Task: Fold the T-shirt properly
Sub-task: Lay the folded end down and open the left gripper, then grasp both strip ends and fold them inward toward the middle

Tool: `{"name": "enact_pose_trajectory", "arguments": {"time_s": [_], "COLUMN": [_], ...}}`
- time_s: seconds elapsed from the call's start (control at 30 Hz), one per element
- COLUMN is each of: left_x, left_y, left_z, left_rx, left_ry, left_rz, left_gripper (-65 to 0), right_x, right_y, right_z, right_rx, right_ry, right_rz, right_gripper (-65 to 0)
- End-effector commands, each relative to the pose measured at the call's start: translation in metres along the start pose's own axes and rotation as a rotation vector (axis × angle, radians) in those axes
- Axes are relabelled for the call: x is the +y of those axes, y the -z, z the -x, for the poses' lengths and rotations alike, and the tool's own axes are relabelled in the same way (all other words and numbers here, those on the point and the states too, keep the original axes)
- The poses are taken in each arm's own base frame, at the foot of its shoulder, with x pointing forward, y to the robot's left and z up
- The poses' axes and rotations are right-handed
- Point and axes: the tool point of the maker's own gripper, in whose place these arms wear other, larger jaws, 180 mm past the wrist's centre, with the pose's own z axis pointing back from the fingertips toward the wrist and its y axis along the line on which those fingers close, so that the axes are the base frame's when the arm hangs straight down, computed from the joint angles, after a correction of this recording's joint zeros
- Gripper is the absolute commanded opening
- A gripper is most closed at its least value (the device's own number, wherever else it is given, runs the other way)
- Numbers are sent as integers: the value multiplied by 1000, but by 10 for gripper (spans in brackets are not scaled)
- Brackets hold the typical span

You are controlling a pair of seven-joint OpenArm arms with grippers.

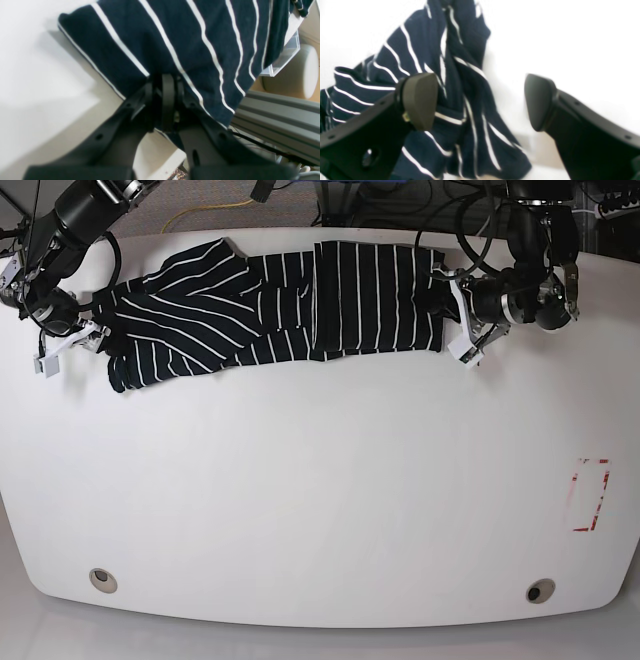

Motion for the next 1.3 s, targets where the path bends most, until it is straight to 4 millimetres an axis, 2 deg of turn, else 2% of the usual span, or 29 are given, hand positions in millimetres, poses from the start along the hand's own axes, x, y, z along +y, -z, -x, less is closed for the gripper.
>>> {"name": "enact_pose_trajectory", "arguments": {"time_s": [0.0,0.1,0.17,0.23,0.37,0.47,0.57,0.67,0.7,0.87,1.07,1.17,1.27], "left_x": [6,12,16,18,28,37,49,55,57,62,59,49,42], "left_y": [-2,-2,-3,-2,-1,2,-1,0,0,2,9,17,23], "left_z": [-6,-17,-23,-25,-41,-44,-47,-51,-53,-56,-61,-67,-66], "left_rx": [-17,-50,-77,-87,-113,-112,-106,-108,-112,-111,-119,-134,-135], "left_ry": [1,-35,-75,-99,-111,-132,-143,-153,-154,-174,-185,-190,-198], "left_rz": [-9,-21,-33,-34,-38,-37,-49,-49,-49,-44,-23,4,23], "left_gripper": [-626,-626,-626,-626,-626,-626,-626,-626,-626,-626,-626,-626,-626], "right_x": [12,33,46,51,55,55,54,48,47,60,86,107,138], "right_y": [7,14,18,19,22,21,21,17,16,-4,-22,-25,-22], "right_z": [8,12,22,23,24,22,21,16,14,-12,-23,-29,-23], "right_rx": [33,29,27,19,9,-3,-8,-9,-10,-76,-104,-143,-160], "right_ry": [-14,-19,-1,4,14,14,12,-4,-9,-128,-246,-273,-279], "right_rz": [-34,-116,-178,-201,-214,-213,-212,-196,-192,-164,-154,-212,-315], "right_gripper": [-132,-132,-133,-133,-151,-247,-417,-617,-650,-650,-650,-650,-650]}}
